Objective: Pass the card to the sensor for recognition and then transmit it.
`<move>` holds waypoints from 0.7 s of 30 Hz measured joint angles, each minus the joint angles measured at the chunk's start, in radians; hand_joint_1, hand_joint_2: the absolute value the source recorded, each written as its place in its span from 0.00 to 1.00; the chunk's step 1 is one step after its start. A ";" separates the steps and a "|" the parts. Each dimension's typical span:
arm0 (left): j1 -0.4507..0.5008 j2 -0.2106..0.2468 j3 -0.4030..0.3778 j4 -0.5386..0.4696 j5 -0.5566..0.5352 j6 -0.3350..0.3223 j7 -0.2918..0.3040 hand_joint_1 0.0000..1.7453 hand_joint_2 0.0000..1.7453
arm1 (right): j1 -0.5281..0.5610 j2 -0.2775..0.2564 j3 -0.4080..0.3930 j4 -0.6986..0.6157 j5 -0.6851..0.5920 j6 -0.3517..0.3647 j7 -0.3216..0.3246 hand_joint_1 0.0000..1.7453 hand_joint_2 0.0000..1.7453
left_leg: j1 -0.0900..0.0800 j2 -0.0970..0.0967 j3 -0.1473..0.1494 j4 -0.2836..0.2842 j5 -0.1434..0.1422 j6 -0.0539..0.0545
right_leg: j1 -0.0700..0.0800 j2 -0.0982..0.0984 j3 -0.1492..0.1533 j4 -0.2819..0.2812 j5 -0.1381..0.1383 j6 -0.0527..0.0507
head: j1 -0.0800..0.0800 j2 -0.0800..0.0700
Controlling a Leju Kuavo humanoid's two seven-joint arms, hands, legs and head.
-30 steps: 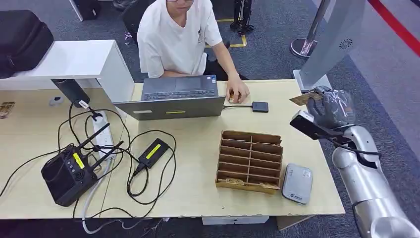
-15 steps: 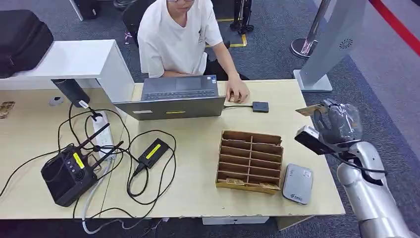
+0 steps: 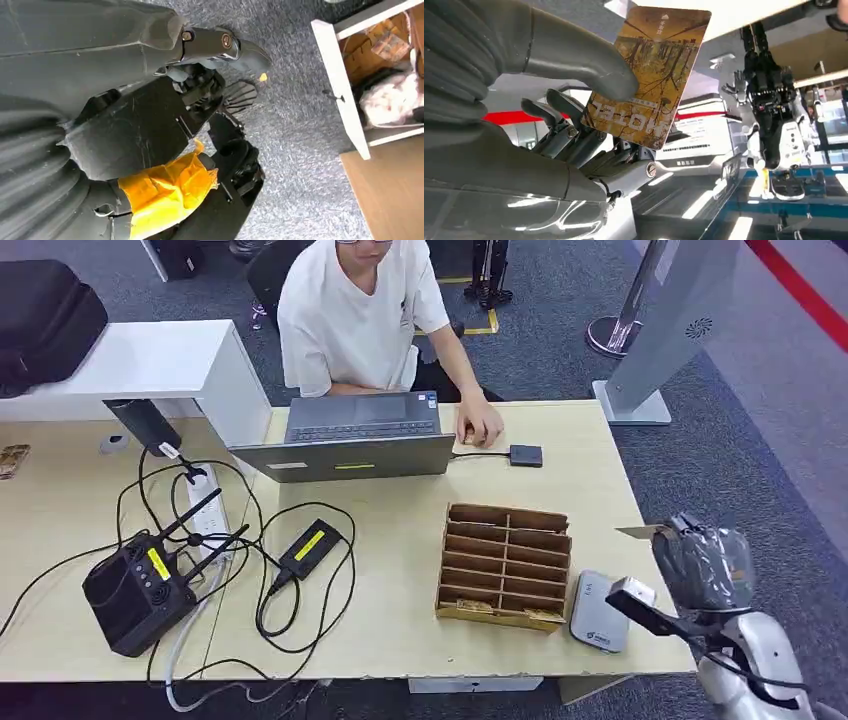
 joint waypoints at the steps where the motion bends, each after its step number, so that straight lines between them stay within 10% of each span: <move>1: 0.000 0.001 0.013 0.000 -0.005 0.002 -0.001 0.00 1.00 | 0.054 0.004 -0.007 -0.036 0.015 -0.008 0.003 1.00 1.00 | 0.000 0.000 0.000 0.000 0.000 0.000 | 0.000 0.000 0.000 0.000 0.000 0.000 | 0.000 0.000; 21: 0.013 0.004 0.034 0.000 -0.100 0.005 -0.062 0.00 1.00 | 0.177 0.056 0.000 -0.053 0.062 0.011 0.048 1.00 1.00 | 0.000 0.000 0.000 0.000 -0.001 0.000 | 0.000 -0.001 0.000 0.000 -0.001 0.000 | 0.000 0.000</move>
